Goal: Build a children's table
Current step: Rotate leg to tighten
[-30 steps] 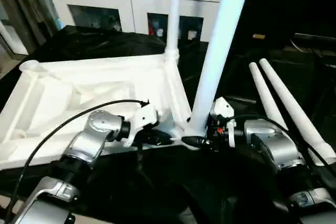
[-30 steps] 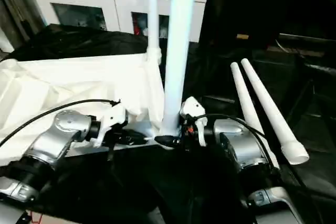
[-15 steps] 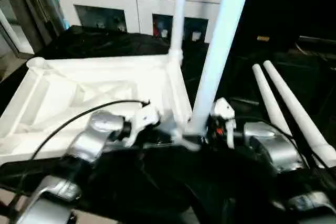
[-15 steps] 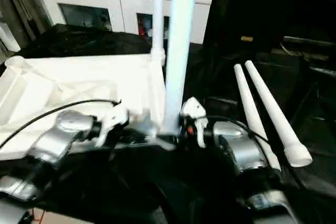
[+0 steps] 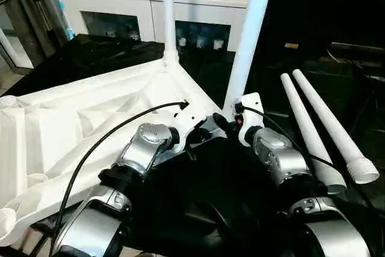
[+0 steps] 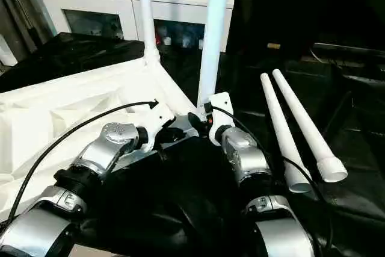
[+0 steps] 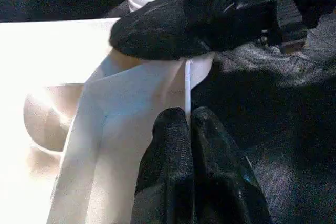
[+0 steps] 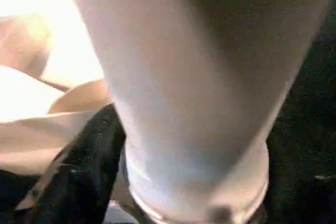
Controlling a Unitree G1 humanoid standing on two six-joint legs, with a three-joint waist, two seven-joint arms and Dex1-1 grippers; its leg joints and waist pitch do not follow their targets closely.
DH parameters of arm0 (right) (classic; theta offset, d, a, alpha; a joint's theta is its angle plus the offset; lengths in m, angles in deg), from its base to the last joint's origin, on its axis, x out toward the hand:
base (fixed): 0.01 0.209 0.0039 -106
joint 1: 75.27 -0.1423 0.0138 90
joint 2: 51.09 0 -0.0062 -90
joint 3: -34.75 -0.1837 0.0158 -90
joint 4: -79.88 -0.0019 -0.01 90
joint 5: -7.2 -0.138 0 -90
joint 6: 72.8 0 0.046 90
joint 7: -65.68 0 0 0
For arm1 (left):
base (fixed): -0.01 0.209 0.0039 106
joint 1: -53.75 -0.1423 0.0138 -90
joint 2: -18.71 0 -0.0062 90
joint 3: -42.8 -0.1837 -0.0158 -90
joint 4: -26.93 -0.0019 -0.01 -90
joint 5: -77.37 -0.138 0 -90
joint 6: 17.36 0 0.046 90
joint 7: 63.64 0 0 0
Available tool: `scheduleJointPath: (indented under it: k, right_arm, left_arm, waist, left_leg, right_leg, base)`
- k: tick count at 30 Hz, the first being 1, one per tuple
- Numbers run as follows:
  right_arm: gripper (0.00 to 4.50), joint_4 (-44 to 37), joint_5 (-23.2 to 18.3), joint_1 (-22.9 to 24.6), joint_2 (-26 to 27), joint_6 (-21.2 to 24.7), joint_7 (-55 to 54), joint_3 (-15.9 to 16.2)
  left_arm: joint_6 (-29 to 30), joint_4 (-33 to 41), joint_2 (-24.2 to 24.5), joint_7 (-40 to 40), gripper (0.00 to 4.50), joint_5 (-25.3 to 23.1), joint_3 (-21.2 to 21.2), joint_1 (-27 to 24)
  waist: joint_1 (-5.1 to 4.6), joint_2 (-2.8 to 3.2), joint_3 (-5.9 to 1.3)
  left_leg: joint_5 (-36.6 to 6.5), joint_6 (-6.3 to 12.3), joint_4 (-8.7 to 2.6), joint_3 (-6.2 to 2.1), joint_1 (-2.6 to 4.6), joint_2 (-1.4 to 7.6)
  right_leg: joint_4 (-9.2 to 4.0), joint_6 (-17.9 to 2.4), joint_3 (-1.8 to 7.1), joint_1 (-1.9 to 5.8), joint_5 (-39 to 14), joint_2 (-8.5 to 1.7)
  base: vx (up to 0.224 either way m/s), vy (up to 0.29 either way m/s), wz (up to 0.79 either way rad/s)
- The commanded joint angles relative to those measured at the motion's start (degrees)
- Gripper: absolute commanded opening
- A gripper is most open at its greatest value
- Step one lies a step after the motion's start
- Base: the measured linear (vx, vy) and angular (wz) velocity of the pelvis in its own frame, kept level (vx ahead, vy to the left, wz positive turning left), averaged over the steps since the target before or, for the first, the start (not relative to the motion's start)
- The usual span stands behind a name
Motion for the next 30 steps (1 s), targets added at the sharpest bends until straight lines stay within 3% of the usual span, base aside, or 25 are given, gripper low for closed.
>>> scheduleJointPath:
  k: [1,4,8,9,11,15,17,23,30]
  right_arm:
    - [3.84,0.6,-1.0,1.2,2.3,1.8,5.7,3.4]
    - [4.05,-0.4,0.1,1.6,1.0,0.9,8.4,4.8]
    - [4.05,-6.1,0.4,4.1,-4.2,-0.9,20.8,8.8]
    - [4.05,-6.6,0.2,4.3,-4.7,-1.0,22.1,9.0]
    - [4.05,-9.2,-0.4,5.3,-7.1,-1.0,27.2,10.3]
    - [4.05,-14.6,-2.6,7.5,-11.9,0.3,37.5,12.2]
    - [4.05,-16.6,-3.8,8.2,-13.3,1.0,40.8,12.5]
    - [3.73,-20.7,-4.5,9.9,-17.3,4.3,47.9,14.9]
    - [3.09,-22.8,-4.3,11.0,-17.8,4.9,49.3,16.2]
  left_arm:
    - [-3.6,3.3,-2.0,-3.2,0.0,1.9,-1.7,-0.2]
    - [-4.4,4.1,-1.0,-5.4,0.0,2.2,-2.0,-1.1]
    - [-5.8,8.0,3.0,-12.5,0.0,4.1,-2.2,-4.1]
    - [-6.2,8.3,3.3,-13.2,0.0,4.2,-2.3,-4.4]
    - [-6.4,9.4,4.9,-15.6,0.0,4.7,-2.5,-5.2]
    - [-6.7,12.0,8.2,-21.5,0.0,5.8,-2.9,-6.9]
    - [-6.4,13.0,9.4,-24.0,0.0,6.4,-3.1,-7.5]
    - [-5.8,15.2,13.6,-30.5,0.0,7.5,-3.7,-8.5]
    - [-5.4,16.0,14.7,-32.2,0.0,7.9,-3.7,-8.7]
  waist:
    - [-0.11,-0.18,-3.31]
    - [-0.09,-0.26,-3.45]
    - [0.27,-0.29,-3.93]
    - [0.18,-0.71,-3.97]
    - [0.35,-0.34,-4.15]
    - [0.61,-0.33,-4.26]
    - [0.72,-0.34,-4.06]
    - [1.08,-0.32,-3.6]
    - [1.67,-0.39,-3.67]
  left_leg:
    - [-18.3,1.29,-4.18,-0.44,0.26,1.02]
    - [-16.8,1.68,-4.06,-0.25,0.13,1.07]
    - [-12.5,3.11,-3.69,-0.11,-0.15,1.17]
    - [-11.0,3.95,-3.53,0.01,-0.35,1.26]
    - [-8.9,4.95,-3.39,0.02,-0.36,1.32]
    - [-6.7,6.94,-3.01,0.26,-0.4,1.53]
    - [-8.2,7.04,-3.13,0.31,-0.34,1.59]
    - [-13.1,3.8,-3.6,0.27,0.11,1.63]
    - [-12.1,2.65,-3.66,0.21,0.04,1.64]
  right_leg:
    - [-5.44,-7.9,2.25,2.24,-24.0,-2.97]
    - [-5.03,-9.1,2.49,2.37,-20.5,-3.01]
    - [-4.06,-11.3,2.58,2.92,-13.5,-2.99]
    - [-3.66,-12.1,2.65,3.0,-10.5,-2.89]
    - [-3.17,-13.3,2.52,3.06,-7.4,-2.76]
    - [-2.37,-15.4,2.5,3.07,-1.3,-2.57]
    - [-2.64,-15.4,2.5,2.95,-3.7,-2.73]
    - [-3.73,-12.6,2.65,2.58,-14.2,-2.83]
    - [-3.55,-12.1,2.78,2.51,-13.8,-2.84]
  base:
    - [0.0,0.0,0.0]
    - [0.0,0.0,0.0]
    - [0.013,-0.002,0.0]
    - [0.073,-0.009,0.01]
    - [0.025,-0.002,0.0]
    - [0.0,0.0,0.0]
    - [0.0,0.0,0.0]
    - [0.0,0.0,0.0]
    - [0.0,0.0,0.0]
